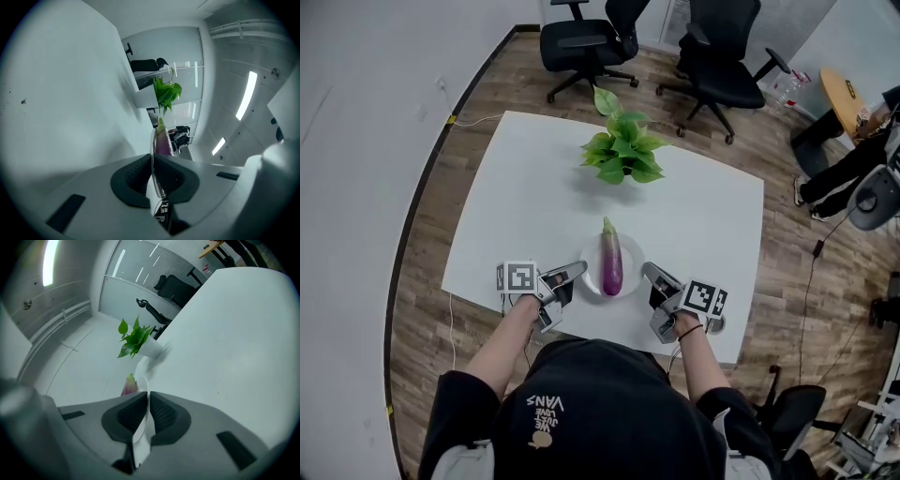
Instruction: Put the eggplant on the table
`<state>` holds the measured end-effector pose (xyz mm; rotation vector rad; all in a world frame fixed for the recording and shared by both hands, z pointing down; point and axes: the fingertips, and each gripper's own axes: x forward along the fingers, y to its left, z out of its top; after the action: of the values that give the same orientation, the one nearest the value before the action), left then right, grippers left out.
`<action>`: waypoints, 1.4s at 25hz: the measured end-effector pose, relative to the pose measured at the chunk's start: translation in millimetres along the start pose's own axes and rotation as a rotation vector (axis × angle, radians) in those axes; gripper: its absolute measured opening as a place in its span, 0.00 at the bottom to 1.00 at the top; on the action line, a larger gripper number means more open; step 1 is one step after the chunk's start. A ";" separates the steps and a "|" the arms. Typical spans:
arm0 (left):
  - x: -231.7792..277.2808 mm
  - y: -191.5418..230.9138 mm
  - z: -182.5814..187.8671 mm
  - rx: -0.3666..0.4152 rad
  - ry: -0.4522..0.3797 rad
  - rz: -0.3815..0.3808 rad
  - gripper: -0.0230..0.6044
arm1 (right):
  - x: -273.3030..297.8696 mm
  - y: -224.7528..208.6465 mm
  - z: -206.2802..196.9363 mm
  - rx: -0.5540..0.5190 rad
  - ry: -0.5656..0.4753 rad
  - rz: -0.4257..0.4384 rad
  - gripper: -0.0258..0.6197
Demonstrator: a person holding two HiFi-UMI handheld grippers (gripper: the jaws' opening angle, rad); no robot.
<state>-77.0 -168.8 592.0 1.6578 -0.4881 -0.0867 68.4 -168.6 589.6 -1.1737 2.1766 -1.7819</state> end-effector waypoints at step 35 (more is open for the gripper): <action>28.9 59.2 9.6 -0.021 0.162 0.270 0.08 | 37.3 -54.0 6.7 0.032 0.093 -0.107 0.07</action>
<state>-69.6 -192.2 654.0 1.5497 -0.5797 0.2395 72.4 -197.7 648.7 -1.2461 2.1635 -1.9445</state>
